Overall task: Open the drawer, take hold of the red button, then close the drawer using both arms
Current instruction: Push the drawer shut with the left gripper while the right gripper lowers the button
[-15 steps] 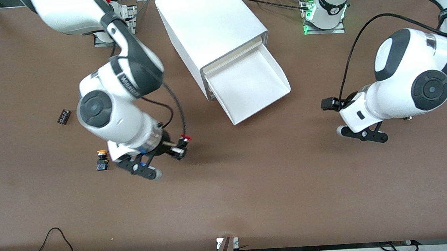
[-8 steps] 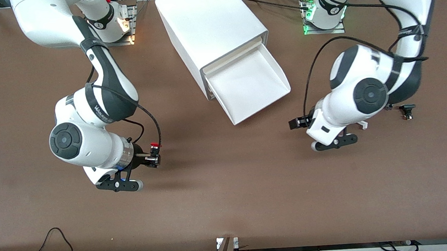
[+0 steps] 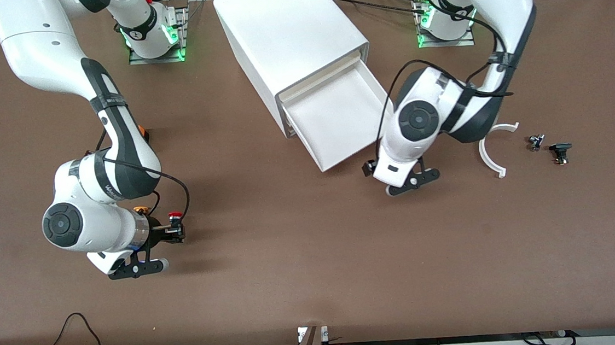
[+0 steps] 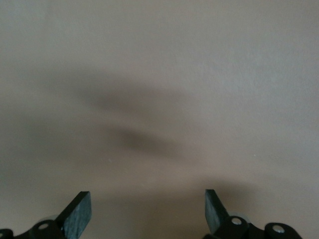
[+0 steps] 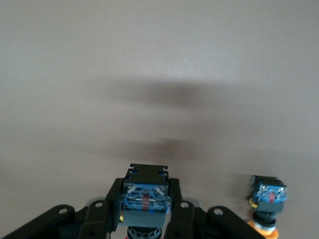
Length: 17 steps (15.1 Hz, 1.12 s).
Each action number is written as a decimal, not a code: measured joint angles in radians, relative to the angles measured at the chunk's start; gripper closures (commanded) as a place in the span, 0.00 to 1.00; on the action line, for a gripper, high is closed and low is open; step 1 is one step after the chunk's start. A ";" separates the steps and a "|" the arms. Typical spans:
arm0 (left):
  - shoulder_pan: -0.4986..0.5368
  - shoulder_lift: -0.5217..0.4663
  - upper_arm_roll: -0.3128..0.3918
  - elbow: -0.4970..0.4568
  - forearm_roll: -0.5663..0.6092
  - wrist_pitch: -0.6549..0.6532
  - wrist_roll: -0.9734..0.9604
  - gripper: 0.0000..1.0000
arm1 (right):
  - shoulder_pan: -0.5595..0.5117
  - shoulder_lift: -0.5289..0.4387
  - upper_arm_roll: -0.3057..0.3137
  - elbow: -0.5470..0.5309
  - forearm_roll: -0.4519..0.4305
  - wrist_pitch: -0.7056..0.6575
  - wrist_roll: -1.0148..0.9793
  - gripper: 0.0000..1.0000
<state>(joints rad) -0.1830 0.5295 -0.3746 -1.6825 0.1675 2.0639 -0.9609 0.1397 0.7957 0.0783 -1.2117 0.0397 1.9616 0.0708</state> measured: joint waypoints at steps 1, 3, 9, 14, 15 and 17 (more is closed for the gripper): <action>-0.014 0.000 0.000 -0.017 0.001 0.018 -0.038 0.00 | -0.007 0.000 0.000 -0.027 -0.010 0.028 -0.016 1.00; -0.035 0.000 -0.003 -0.044 0.002 0.034 -0.088 0.00 | -0.022 0.001 0.000 -0.080 -0.031 0.081 -0.038 1.00; -0.051 -0.022 -0.085 -0.117 0.003 0.033 -0.136 0.00 | -0.046 0.009 0.000 -0.189 -0.041 0.185 -0.054 1.00; -0.042 -0.041 -0.159 -0.166 -0.040 0.031 -0.156 0.00 | -0.057 0.009 -0.001 -0.239 -0.052 0.205 -0.059 1.00; -0.038 -0.041 -0.172 -0.173 -0.062 0.031 -0.156 0.00 | -0.060 0.009 -0.002 -0.242 -0.054 0.208 -0.062 1.00; -0.035 -0.041 -0.189 -0.181 -0.109 0.031 -0.156 0.00 | -0.062 0.009 -0.002 -0.246 -0.054 0.216 -0.067 0.98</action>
<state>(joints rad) -0.2175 0.4882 -0.5635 -1.8639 0.0587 2.0952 -1.1171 0.0778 0.8047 0.0766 -1.4581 -0.0140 2.1774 0.0041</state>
